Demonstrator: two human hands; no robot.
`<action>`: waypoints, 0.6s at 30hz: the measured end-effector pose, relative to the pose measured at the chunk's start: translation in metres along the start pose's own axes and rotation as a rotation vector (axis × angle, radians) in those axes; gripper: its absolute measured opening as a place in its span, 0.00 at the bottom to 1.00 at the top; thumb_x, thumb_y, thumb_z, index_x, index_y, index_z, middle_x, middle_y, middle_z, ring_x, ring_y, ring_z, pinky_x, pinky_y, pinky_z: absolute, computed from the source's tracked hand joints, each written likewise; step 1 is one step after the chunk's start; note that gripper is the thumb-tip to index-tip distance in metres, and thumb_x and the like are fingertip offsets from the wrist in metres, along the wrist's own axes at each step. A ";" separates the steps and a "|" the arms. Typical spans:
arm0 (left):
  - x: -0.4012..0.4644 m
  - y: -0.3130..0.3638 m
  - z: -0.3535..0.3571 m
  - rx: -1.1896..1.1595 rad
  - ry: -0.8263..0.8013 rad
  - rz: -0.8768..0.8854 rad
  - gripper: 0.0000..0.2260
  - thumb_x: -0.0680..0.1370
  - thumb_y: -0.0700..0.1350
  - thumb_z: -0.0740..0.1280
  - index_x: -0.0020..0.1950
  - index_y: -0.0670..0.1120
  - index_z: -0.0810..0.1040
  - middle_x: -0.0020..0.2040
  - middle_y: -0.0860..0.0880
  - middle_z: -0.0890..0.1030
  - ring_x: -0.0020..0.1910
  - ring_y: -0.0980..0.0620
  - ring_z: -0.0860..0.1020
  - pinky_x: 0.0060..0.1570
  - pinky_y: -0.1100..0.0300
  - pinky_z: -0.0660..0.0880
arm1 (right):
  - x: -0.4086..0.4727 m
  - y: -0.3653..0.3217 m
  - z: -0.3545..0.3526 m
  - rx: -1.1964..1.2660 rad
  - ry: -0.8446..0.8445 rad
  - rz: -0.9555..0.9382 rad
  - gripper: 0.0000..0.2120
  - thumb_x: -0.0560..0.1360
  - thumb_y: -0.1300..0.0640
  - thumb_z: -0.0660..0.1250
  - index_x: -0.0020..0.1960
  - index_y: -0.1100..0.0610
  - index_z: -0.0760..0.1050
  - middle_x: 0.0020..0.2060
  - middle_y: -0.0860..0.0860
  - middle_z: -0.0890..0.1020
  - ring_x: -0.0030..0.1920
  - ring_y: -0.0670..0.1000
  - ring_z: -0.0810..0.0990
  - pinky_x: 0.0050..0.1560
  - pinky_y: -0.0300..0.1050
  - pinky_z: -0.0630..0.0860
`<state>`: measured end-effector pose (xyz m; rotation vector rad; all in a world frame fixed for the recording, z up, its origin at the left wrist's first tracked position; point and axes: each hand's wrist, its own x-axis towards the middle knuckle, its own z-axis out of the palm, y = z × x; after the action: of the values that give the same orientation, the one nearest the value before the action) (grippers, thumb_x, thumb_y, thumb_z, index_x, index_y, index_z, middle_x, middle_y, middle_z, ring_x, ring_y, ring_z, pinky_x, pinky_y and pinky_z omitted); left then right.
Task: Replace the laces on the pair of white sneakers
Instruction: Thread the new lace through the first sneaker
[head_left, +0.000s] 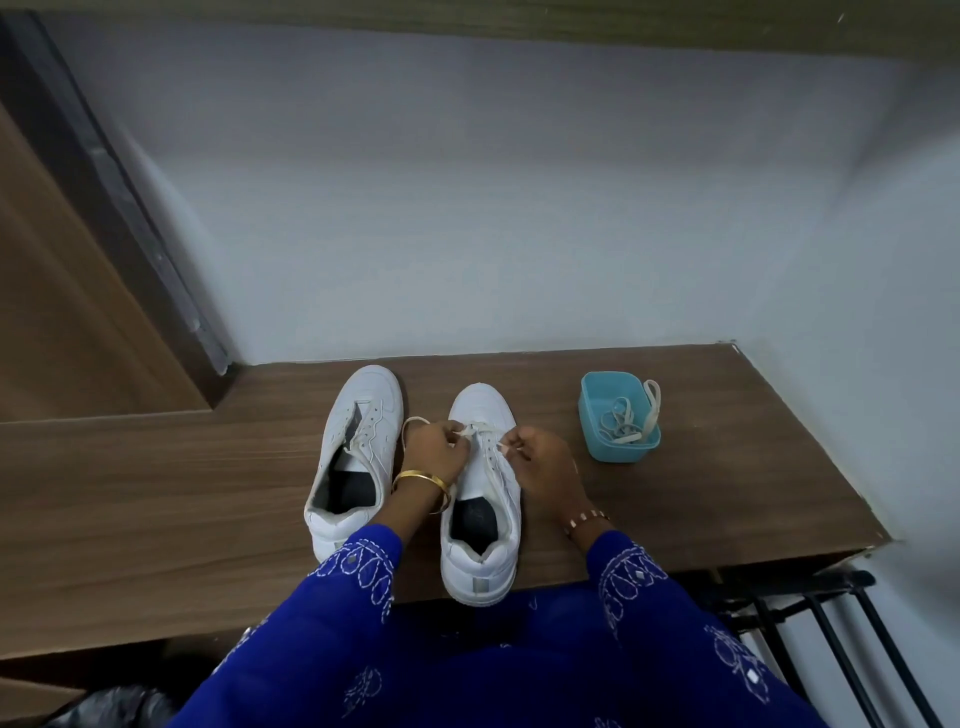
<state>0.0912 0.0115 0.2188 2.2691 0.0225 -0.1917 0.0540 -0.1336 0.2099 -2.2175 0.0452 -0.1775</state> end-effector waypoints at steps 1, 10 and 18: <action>0.000 -0.001 0.000 -0.017 -0.003 -0.021 0.15 0.77 0.42 0.63 0.62 0.40 0.75 0.56 0.41 0.80 0.55 0.46 0.77 0.48 0.68 0.65 | -0.001 -0.002 0.004 0.024 -0.025 -0.006 0.04 0.75 0.64 0.65 0.45 0.64 0.77 0.38 0.52 0.80 0.39 0.48 0.76 0.39 0.28 0.69; -0.014 -0.003 0.005 0.110 0.006 -0.030 0.10 0.75 0.42 0.64 0.36 0.39 0.78 0.37 0.41 0.80 0.43 0.42 0.78 0.40 0.59 0.71 | -0.007 0.007 0.010 0.034 -0.193 0.023 0.14 0.75 0.65 0.63 0.35 0.51 0.68 0.30 0.47 0.76 0.33 0.46 0.74 0.37 0.33 0.69; -0.020 -0.009 0.010 0.214 -0.039 0.078 0.09 0.76 0.42 0.63 0.48 0.39 0.81 0.46 0.39 0.82 0.48 0.41 0.78 0.45 0.56 0.72 | -0.008 0.007 0.001 0.298 -0.176 0.226 0.13 0.76 0.69 0.59 0.38 0.55 0.70 0.37 0.55 0.82 0.30 0.40 0.79 0.31 0.31 0.73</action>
<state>0.0692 0.0101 0.2085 2.4733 -0.1120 -0.2047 0.0468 -0.1359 0.2028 -1.9053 0.1612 0.1293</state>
